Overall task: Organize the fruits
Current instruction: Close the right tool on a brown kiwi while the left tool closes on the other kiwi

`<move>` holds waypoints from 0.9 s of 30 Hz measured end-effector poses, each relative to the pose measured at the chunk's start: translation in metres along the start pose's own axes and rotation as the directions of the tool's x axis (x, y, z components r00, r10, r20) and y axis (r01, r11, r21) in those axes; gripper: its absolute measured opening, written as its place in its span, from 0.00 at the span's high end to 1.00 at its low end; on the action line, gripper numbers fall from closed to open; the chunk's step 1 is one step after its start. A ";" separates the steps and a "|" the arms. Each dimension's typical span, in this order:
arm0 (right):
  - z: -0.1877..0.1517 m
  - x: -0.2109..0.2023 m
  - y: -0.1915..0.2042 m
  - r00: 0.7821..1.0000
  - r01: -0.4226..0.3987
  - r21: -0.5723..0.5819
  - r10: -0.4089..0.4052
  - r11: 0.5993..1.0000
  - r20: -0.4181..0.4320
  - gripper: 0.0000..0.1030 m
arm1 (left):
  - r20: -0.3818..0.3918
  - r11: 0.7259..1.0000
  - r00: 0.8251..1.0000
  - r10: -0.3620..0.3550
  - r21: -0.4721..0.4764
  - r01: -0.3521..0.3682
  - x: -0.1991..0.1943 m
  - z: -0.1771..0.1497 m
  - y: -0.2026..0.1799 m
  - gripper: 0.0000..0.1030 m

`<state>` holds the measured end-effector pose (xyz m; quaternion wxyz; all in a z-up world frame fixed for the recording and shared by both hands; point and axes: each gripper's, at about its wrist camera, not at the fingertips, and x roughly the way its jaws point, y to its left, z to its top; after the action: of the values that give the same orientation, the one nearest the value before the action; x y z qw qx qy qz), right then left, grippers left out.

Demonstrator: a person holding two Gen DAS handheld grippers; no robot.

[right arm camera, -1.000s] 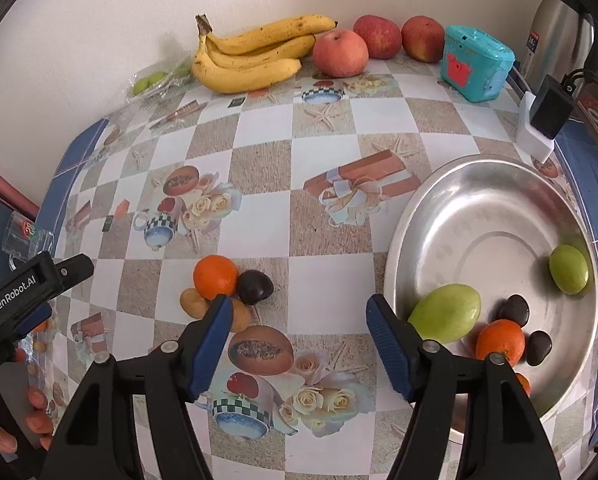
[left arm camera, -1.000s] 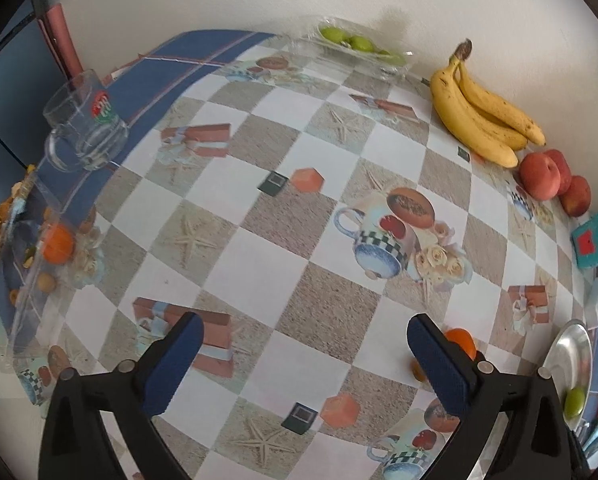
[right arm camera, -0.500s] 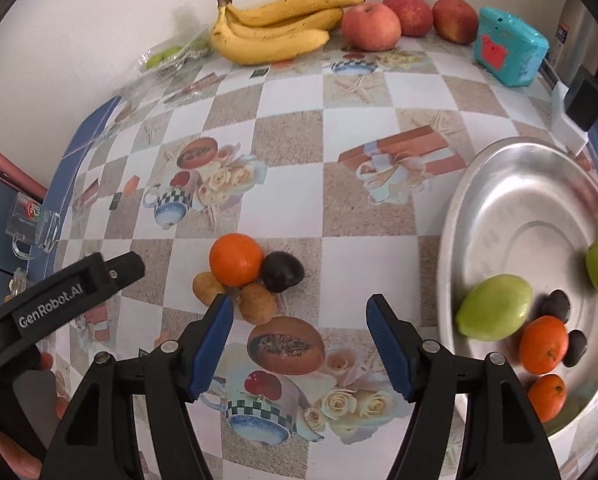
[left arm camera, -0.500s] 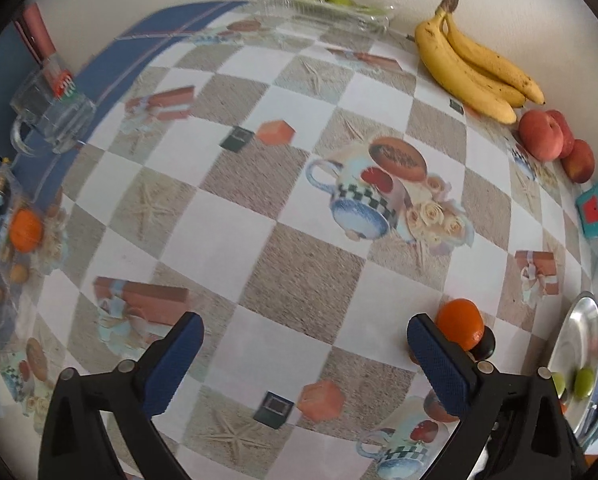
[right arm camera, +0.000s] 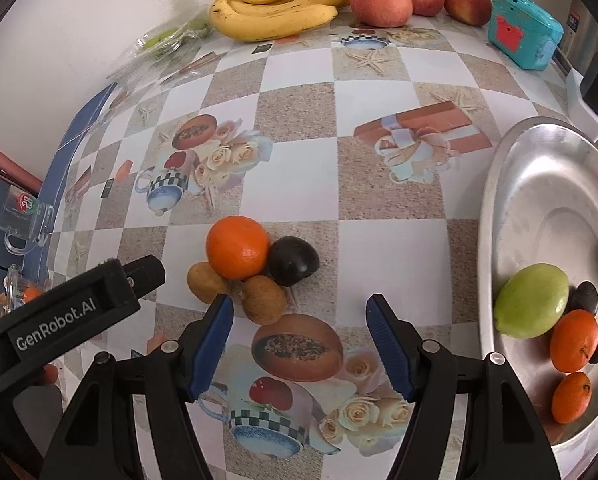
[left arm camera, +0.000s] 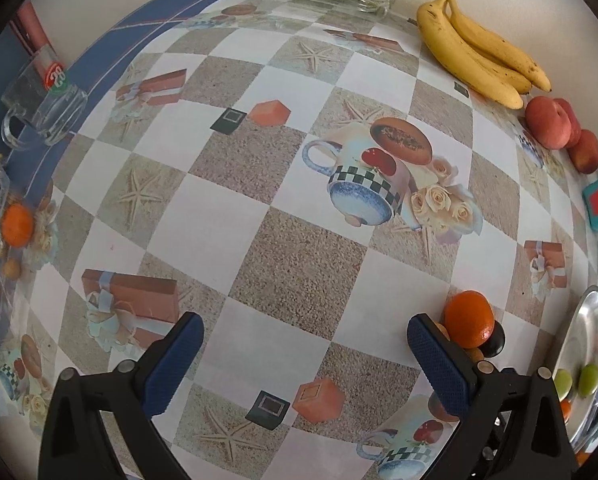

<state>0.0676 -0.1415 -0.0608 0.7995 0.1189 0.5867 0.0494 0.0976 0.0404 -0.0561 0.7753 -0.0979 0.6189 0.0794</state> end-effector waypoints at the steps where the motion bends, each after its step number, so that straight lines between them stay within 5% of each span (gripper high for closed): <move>1: 0.000 0.001 0.001 1.000 -0.001 0.000 0.001 1.000 0.002 0.32 | -0.002 1.000 1.000 -0.002 -0.004 0.002 0.001 0.001 0.002 0.00; 27: 0.000 0.005 0.016 0.998 -0.056 -0.027 0.057 0.998 0.039 0.74 | -0.001 1.000 1.000 -0.006 -0.013 0.006 -0.003 -0.003 0.004 0.00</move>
<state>0.0704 -0.1246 -0.0616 0.8108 0.1258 0.5665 0.0772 0.0931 0.0433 -0.0540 0.7746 -0.1047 0.6185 0.0810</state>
